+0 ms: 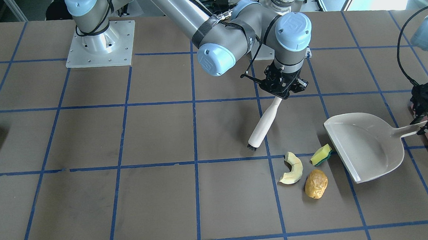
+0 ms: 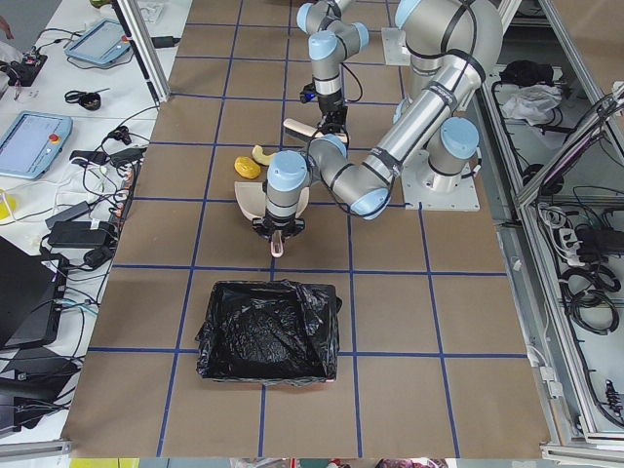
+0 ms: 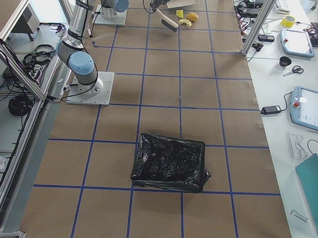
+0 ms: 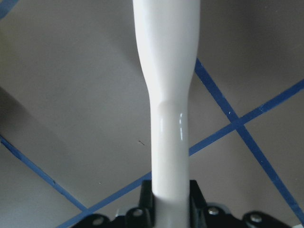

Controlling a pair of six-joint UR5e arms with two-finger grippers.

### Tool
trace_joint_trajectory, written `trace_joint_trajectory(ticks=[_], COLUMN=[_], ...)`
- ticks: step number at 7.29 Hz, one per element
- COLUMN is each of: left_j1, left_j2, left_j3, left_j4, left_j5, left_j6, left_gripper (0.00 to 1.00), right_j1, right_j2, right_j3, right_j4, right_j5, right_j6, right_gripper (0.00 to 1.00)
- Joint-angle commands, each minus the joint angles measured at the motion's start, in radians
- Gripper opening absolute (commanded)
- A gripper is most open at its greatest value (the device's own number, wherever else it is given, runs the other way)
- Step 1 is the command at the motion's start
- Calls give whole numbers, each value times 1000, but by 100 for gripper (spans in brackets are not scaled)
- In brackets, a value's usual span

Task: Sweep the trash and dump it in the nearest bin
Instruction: 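Hold the dustpan flat on the table with the left gripper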

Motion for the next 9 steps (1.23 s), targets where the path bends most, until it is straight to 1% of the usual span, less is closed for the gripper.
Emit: trace_joint_trajectory(ticks=[1,2,3,5,6,7,8,9], left_j1=[-18,-23,-26,-46,-49,-49,-43,-38], left_j2=[22,22,13,21,27,13,13,28], left_j3=[-22,-39,-42,-48,-51,-45,-45,-42], left_j4=[37,44,48,84,87,87,80,86], left_j5=[-7,-65,-69,-64,-66,-90,-137,-124], left_j6=[-71,-171,-286,-281,-268,-225,-129,-14], left_gripper=[0,0,0,0,0,0,0,0], right_j1=[-1,0,-1,-1,0,-1,0,-1], right_j2=[-1,-2,-2,-2,-2,-2,-2,-2], right_j3=[0,0,0,0,0,0,0,0], right_j4=[3,3,3,3,3,3,3,3], right_j5=[1,1,1,1,1,1,1,1], right_j6=[1,3,4,7,10,12,13,13], right_gripper=[0,0,0,0,0,0,0,0])
